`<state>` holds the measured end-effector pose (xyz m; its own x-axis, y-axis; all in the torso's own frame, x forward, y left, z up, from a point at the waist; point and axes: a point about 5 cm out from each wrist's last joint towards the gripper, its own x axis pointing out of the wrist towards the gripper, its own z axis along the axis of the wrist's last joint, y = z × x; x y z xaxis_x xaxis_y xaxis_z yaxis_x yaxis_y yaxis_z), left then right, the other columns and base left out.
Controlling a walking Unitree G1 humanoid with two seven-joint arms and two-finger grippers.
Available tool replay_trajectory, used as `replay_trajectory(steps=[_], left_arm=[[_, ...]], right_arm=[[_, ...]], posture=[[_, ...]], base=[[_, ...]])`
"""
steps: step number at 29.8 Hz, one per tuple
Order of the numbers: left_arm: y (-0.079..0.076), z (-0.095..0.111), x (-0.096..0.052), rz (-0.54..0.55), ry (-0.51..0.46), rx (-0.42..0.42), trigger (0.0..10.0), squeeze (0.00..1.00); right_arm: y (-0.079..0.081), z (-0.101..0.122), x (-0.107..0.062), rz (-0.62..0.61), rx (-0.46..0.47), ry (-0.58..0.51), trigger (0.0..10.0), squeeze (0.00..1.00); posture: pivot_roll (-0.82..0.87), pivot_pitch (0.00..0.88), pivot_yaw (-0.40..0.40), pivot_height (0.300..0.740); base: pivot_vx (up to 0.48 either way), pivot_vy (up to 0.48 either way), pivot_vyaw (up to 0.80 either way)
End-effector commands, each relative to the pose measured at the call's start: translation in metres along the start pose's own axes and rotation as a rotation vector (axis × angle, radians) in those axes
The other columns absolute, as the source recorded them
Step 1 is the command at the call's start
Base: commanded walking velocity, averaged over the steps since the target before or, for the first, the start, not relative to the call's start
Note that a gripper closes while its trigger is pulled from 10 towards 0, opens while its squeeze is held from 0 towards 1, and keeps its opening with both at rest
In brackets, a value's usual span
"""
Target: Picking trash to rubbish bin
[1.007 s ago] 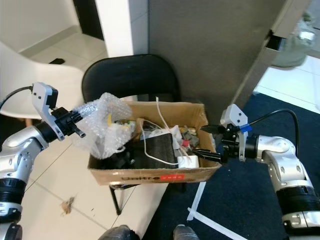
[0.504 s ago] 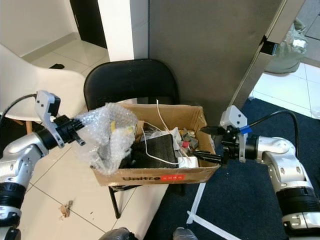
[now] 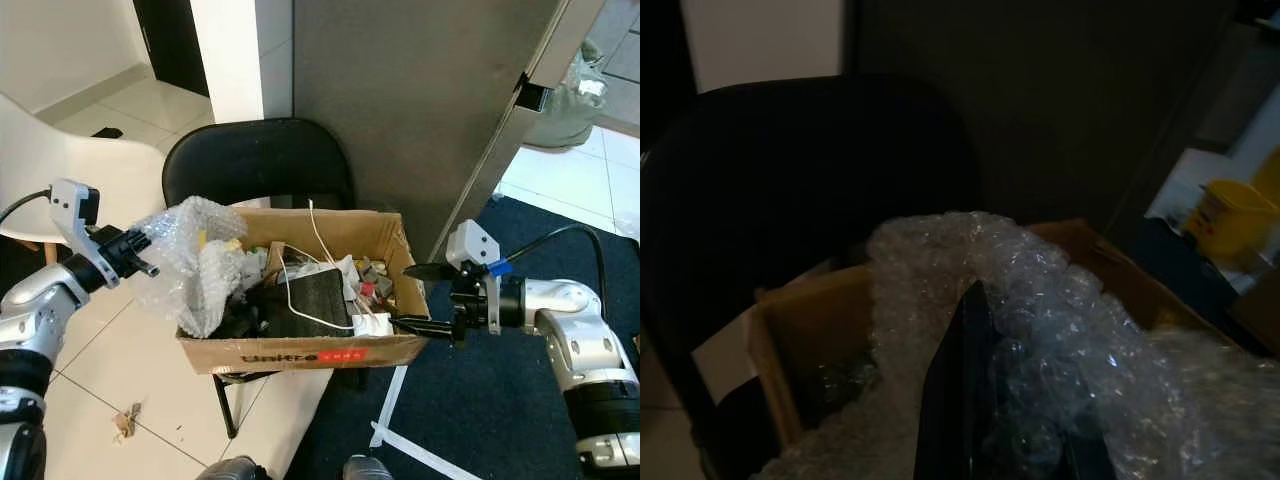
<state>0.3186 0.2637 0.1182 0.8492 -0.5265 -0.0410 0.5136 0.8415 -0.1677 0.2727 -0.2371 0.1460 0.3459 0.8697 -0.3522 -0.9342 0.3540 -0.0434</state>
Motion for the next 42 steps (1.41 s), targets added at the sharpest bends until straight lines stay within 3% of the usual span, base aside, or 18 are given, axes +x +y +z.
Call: replay_trajectory(steps=[1, 10, 28, 29, 30, 31, 32, 42], left_arm=[[0.007, 0.000, -0.006, 0.030, 0.013, 0.022, 10.0, 0.00], [0.017, 0.005, 0.000, 0.108, -0.012, 0.025, 10.0, 0.00], [0.022, 0.006, 0.006, 0.173, 0.003, 0.042, 10.0, 0.00], [0.022, 0.005, 0.006, 0.176, 0.005, 0.038, 10.0, 0.55], [0.022, 0.005, 0.006, 0.176, 0.005, 0.038, 10.0, 0.55], [0.022, 0.005, 0.007, 0.171, 0.004, 0.035, 10.0, 0.82], [0.020, 0.006, 0.008, 0.143, -0.005, 0.020, 10.0, 1.00], [0.005, 0.004, 0.020, -0.027, -0.023, -0.036, 10.0, 1.00]], right_arm=[[0.000, 0.002, -0.005, -0.003, 0.001, 0.001, 10.0, 0.00], [-0.007, 0.019, -0.011, -0.035, 0.060, -0.135, 10.0, 0.00], [-0.006, 0.018, -0.013, -0.039, 0.059, -0.125, 10.0, 0.00], [-0.006, 0.019, -0.013, -0.040, 0.058, -0.124, 10.0, 0.00], [-0.006, 0.019, -0.013, -0.040, 0.058, -0.124, 10.0, 0.00], [-0.006, 0.019, -0.014, -0.040, 0.057, -0.124, 10.0, 0.00], [-0.006, 0.019, -0.014, -0.041, 0.056, -0.124, 10.0, 0.00], [-0.006, 0.020, -0.012, -0.038, 0.054, -0.120, 10.0, 0.00]], posture=[[-0.06, 0.000, -0.062, 0.740], [-0.07, 0.000, -0.072, 0.740], [-0.08, 0.000, -0.070, 0.740], [-0.09, 0.000, -0.072, 0.740], [-0.09, 0.000, -0.072, 0.740], [-0.09, 0.000, -0.072, 0.740], [-0.09, 0.000, -0.072, 0.740], [-0.09, 0.000, -0.071, 0.740]], base=[[0.000, 0.000, 0.00], [0.000, 0.000, 0.00], [0.000, 0.000, 0.00], [0.000, 0.000, 0.00], [0.000, 0.000, 0.00], [0.000, 0.000, 0.00], [0.000, 0.000, 0.00], [0.000, 0.000, 0.00]])
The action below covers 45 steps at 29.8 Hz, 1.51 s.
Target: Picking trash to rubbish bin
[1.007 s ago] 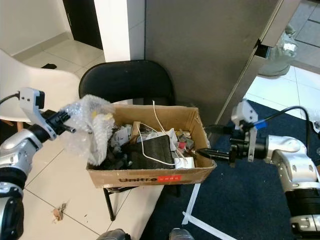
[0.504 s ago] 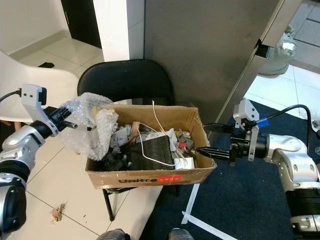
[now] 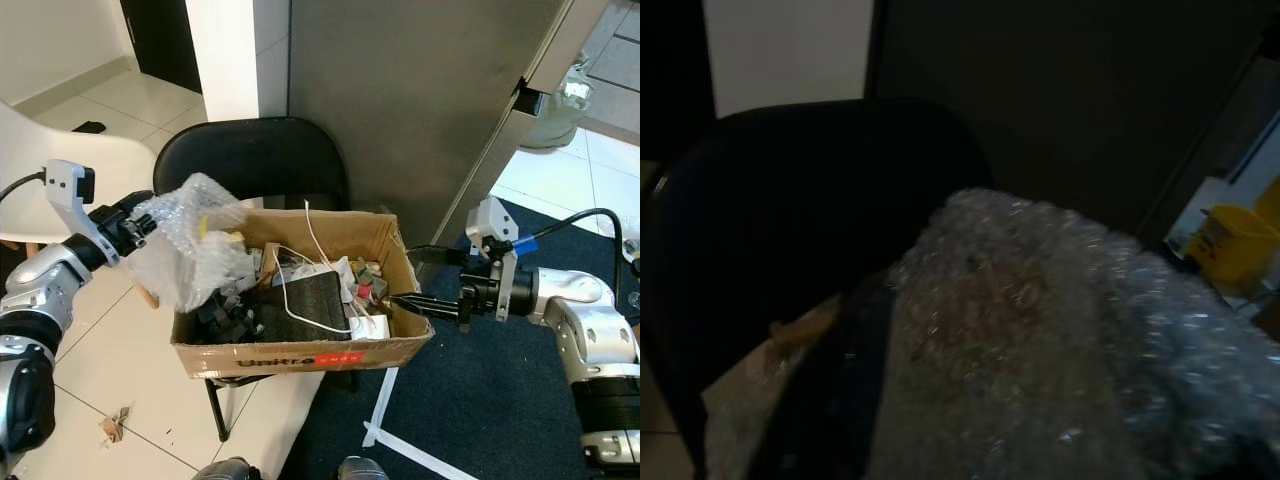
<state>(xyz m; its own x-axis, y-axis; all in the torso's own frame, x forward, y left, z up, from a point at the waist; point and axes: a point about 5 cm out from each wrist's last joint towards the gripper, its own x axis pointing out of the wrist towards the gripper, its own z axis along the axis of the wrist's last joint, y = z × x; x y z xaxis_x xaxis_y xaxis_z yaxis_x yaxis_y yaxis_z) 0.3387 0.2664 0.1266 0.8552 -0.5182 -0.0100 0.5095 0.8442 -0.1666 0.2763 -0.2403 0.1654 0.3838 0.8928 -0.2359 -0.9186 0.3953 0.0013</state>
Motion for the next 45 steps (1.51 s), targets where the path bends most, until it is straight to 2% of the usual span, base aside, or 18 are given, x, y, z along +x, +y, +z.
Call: replay_trajectory(steps=[1, 11, 12, 13, 14, 15, 16, 18, 19, 20, 23, 30, 36, 40, 41, 42, 44, 45], left_arm=[[-0.008, -0.008, 0.005, -0.052, 0.014, -0.049, 10.0, 1.00], [-0.011, -0.016, 0.006, -0.080, 0.084, -0.018, 10.0, 1.00], [-0.008, -0.022, 0.004, -0.035, 0.164, 0.028, 10.0, 1.00], [-0.008, -0.022, 0.004, -0.035, 0.164, 0.028, 10.0, 1.00], [0.000, -0.038, -0.006, 0.086, 0.357, 0.096, 10.0, 0.30], [0.006, -0.047, -0.014, 0.163, 0.460, 0.122, 10.0, 0.00], [0.006, -0.047, -0.014, 0.163, 0.460, 0.122, 10.0, 0.00], [0.013, -0.060, -0.029, 0.242, 0.592, 0.137, 10.0, 0.00], [0.013, -0.060, -0.029, 0.242, 0.592, 0.137, 10.0, 0.00], [0.015, -0.064, -0.035, 0.257, 0.633, 0.141, 10.0, 0.00], [0.018, -0.065, -0.041, 0.276, 0.664, 0.092, 10.0, 0.00], [0.027, -0.045, -0.037, 0.299, 0.621, 0.145, 10.0, 0.00], [0.024, -0.014, -0.023, 0.136, 0.485, 0.144, 10.0, 0.00], [0.022, -0.015, -0.035, -0.054, 0.656, 0.210, 10.0, 0.00], [0.023, -0.018, -0.044, -0.107, 0.746, 0.236, 10.0, 0.00], [0.023, -0.018, -0.044, -0.107, 0.746, 0.236, 10.0, 0.00], [0.028, -0.021, -0.057, -0.123, 0.877, 0.281, 10.0, 0.00], [0.028, -0.021, -0.057, -0.123, 0.877, 0.281, 10.0, 0.00]], right_arm=[[0.000, 0.003, -0.004, -0.009, -0.003, 0.002, 10.0, 0.00], [0.000, 0.003, -0.003, -0.010, -0.004, 0.007, 10.0, 0.00], [0.000, 0.002, -0.003, -0.010, -0.005, 0.012, 10.0, 0.00], [0.000, 0.002, -0.003, -0.010, -0.005, 0.012, 10.0, 0.00], [0.000, 0.000, -0.003, -0.009, -0.006, 0.023, 10.0, 0.00], [0.001, 0.000, -0.002, -0.008, -0.007, 0.027, 10.0, 0.00], [0.001, 0.000, -0.002, -0.008, -0.007, 0.027, 10.0, 0.00], [0.001, -0.001, -0.002, -0.008, -0.007, 0.032, 10.0, 0.00], [0.001, -0.001, -0.002, -0.008, -0.007, 0.032, 10.0, 0.00], [0.001, -0.001, -0.002, -0.008, -0.008, 0.034, 10.0, 0.00], [0.001, -0.002, -0.002, -0.008, -0.008, 0.037, 10.0, 0.00], [0.002, -0.003, -0.001, -0.004, -0.010, 0.041, 10.0, 0.00], [0.002, -0.004, 0.000, -0.003, -0.009, 0.045, 10.0, 0.00], [0.002, -0.005, 0.000, -0.002, -0.010, 0.045, 10.0, 0.00], [0.002, -0.005, 0.000, -0.002, -0.011, 0.045, 10.0, 0.00], [0.002, -0.005, 0.000, -0.002, -0.011, 0.045, 10.0, 0.00], [0.002, -0.005, 0.000, -0.003, -0.010, 0.047, 10.0, 0.00], [0.002, -0.005, 0.000, -0.003, -0.010, 0.047, 10.0, 0.00]], posture=[[-0.09, 0.000, -0.070, 0.740], [-0.09, 0.000, -0.070, 0.740], [-0.09, 0.000, -0.071, 0.740], [-0.09, 0.000, -0.071, 0.740], [-0.09, 0.000, -0.071, 0.740], [-0.09, 0.000, -0.071, 0.740], [-0.09, 0.000, -0.071, 0.740], [-0.08, 0.000, -0.073, 0.740], [-0.08, 0.000, -0.073, 0.740], [-0.08, 0.000, -0.073, 0.740], [-0.08, 0.000, -0.075, 0.740], [-0.08, 0.000, -0.073, 0.740], [-0.08, 0.000, -0.075, 0.740], [-0.08, 0.000, -0.075, 0.740], [-0.07, 0.000, -0.073, 0.740], [-0.07, 0.000, -0.073, 0.740], [-0.07, 0.000, -0.073, 0.740], [-0.07, 0.000, -0.073, 0.740]], base=[[0.000, 0.000, 0.00], [0.000, 0.000, 0.00], [0.000, 0.000, 0.00], [0.000, 0.000, 0.00], [0.000, 0.000, 0.00], [0.000, 0.000, 0.00], [0.000, 0.000, 0.00], [0.000, 0.000, 0.00], [0.000, 0.000, 0.00], [0.000, 0.000, 0.00], [0.000, 0.000, 0.00], [0.000, 0.000, 0.00], [0.000, 0.000, 0.00], [0.000, 0.000, 0.00], [0.000, 0.000, 0.00], [0.000, 0.000, 0.00], [0.000, 0.000, 0.00], [0.000, 0.000, 0.00]])
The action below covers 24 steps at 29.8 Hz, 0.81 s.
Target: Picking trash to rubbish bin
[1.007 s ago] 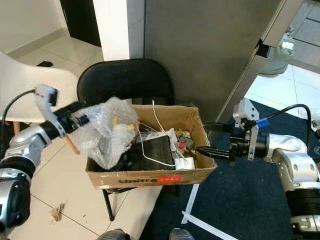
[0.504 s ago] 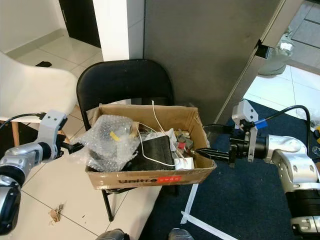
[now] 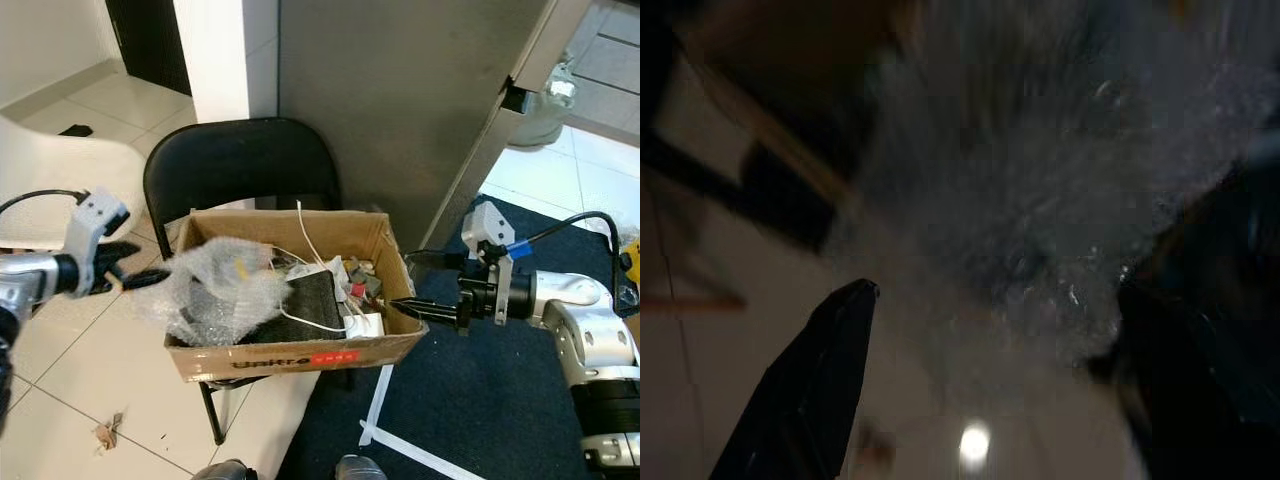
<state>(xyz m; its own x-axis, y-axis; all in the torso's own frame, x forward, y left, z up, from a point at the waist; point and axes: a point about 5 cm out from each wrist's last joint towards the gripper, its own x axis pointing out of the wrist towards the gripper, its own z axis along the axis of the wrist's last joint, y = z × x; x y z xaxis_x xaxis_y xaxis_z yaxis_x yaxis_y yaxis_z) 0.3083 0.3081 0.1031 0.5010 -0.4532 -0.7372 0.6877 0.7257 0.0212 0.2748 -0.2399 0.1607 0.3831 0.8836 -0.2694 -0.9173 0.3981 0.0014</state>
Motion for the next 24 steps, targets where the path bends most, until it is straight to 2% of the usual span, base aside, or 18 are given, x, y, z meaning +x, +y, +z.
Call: replay_trajectory(steps=[1, 3, 5, 9, 11, 12, 13, 14, 15, 18, 19, 21, 24], left_arm=[[0.002, -0.015, -0.008, -0.007, 0.106, 0.023, 10.0, 0.00], [0.002, -0.017, -0.009, -0.014, 0.118, 0.021, 10.0, 0.00], [-0.002, -0.020, -0.010, -0.086, 0.117, 0.020, 10.0, 0.00], [-0.001, -0.016, -0.013, -0.082, 0.084, 0.026, 10.0, 0.00], [0.003, -0.002, -0.019, -0.089, -0.034, 0.018, 10.0, 0.00], [0.004, 0.010, -0.024, -0.121, -0.151, 0.004, 10.0, 0.00], [0.004, 0.018, -0.028, -0.147, -0.226, -0.002, 10.0, 0.00], [0.004, 0.022, -0.030, -0.162, -0.269, -0.004, 10.0, 0.00], [0.006, 0.033, -0.037, -0.187, -0.366, -0.012, 10.0, 0.00], [0.007, 0.051, -0.055, -0.275, -0.581, -0.019, 10.0, 0.00], [0.007, 0.051, -0.055, -0.275, -0.581, -0.019, 10.0, 0.00], [0.007, 0.054, -0.057, -0.285, -0.645, -0.036, 10.0, 0.00], [0.008, 0.052, -0.055, -0.248, -0.658, -0.052, 10.0, 0.00]], right_arm=[[0.001, -0.002, -0.001, 0.000, -0.010, 0.015, 10.0, 0.00], [0.001, -0.002, -0.001, 0.000, -0.010, 0.016, 10.0, 0.00], [0.001, -0.002, -0.001, 0.000, -0.010, 0.019, 10.0, 0.00], [0.001, -0.002, -0.001, 0.000, -0.010, 0.018, 10.0, 0.00], [0.000, -0.002, -0.001, -0.001, -0.010, 0.018, 10.0, 0.00], [0.000, -0.002, -0.001, -0.001, -0.010, 0.018, 10.0, 0.00], [0.000, -0.002, -0.001, -0.001, -0.010, 0.018, 10.0, 0.00], [0.000, -0.002, -0.001, -0.001, -0.010, 0.018, 10.0, 0.00], [0.001, -0.002, -0.001, 0.000, -0.009, 0.018, 10.0, 0.00], [0.001, -0.002, 0.000, 0.002, -0.009, 0.018, 10.0, 0.00], [0.001, -0.002, 0.000, 0.002, -0.009, 0.018, 10.0, 0.00], [0.001, -0.002, 0.000, 0.004, -0.008, 0.018, 10.0, 0.00], [0.001, -0.002, 0.001, 0.005, -0.008, 0.018, 10.0, 0.00]], posture=[[-0.07, 0.000, -0.073, 0.740], [-0.07, 0.000, -0.073, 0.740], [-0.07, 0.000, -0.073, 0.740], [-0.07, 0.000, -0.075, 0.740], [-0.07, 0.000, -0.075, 0.740], [-0.07, 0.000, -0.075, 0.740], [-0.07, 0.000, -0.075, 0.740], [-0.07, 0.000, -0.075, 0.740], [-0.07, 0.000, -0.075, 0.740], [-0.06, 0.000, -0.073, 0.740], [-0.06, 0.000, -0.073, 0.740], [-0.06, 0.000, -0.073, 0.740], [-0.06, 0.000, -0.071, 0.740]], base=[[0.000, 0.000, 0.00], [0.000, 0.000, 0.00], [0.000, 0.000, 0.00], [0.000, 0.000, 0.00], [0.000, 0.000, 0.00], [0.000, 0.000, 0.00], [0.000, 0.000, 0.00], [0.000, 0.000, 0.00], [0.000, 0.000, 0.00], [0.000, 0.000, 0.00], [0.000, 0.000, 0.00], [0.000, 0.000, 0.00], [0.000, 0.000, 0.00]])
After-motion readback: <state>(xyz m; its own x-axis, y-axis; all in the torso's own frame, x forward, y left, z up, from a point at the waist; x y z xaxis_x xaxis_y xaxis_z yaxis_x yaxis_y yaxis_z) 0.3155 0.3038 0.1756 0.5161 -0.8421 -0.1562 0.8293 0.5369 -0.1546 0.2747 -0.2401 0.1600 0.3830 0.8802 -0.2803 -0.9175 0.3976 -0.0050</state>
